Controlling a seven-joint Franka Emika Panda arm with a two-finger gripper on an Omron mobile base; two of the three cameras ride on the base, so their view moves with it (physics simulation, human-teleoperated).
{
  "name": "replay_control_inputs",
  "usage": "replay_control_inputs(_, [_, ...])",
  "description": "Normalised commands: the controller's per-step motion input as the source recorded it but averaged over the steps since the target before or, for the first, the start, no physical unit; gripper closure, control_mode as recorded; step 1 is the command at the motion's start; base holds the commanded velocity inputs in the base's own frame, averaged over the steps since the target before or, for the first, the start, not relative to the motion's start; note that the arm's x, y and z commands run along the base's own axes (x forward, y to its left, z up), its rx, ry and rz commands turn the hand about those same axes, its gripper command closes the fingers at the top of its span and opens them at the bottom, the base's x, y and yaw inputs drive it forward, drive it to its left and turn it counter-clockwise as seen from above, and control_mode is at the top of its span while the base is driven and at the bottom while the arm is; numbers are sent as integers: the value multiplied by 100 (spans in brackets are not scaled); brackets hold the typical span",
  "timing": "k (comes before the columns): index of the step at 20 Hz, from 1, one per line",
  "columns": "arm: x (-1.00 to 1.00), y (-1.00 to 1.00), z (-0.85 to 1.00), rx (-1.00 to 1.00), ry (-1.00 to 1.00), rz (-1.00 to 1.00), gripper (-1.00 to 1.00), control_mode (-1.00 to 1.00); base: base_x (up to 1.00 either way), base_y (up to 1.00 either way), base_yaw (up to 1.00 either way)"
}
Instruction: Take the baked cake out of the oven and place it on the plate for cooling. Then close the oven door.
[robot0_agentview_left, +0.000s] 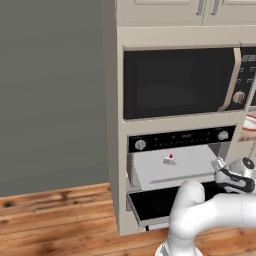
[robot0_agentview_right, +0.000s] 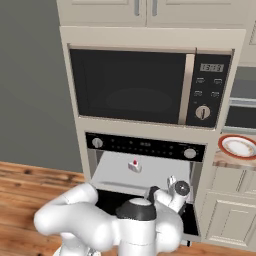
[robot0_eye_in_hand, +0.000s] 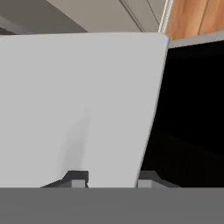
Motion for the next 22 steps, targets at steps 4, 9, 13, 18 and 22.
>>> replay_control_inputs(4, [-42, 0, -4, -10, 33, 0, 100, -100, 0, 0, 0])
replay_control_inputs(9, [-44, 0, -5, -9, 33, 0, 100, -100, 0, 0, 0])
replay_control_inputs(13, [-44, 0, -4, -8, 34, 0, 100, -100, 0, 0, 0])
replay_control_inputs(18, [-46, 0, -3, -5, 34, 0, 100, -100, 0, 0, 0])
replay_control_inputs(22, [-21, 0, 4, -1, 24, 0, 100, -100, 0, 0, 0])
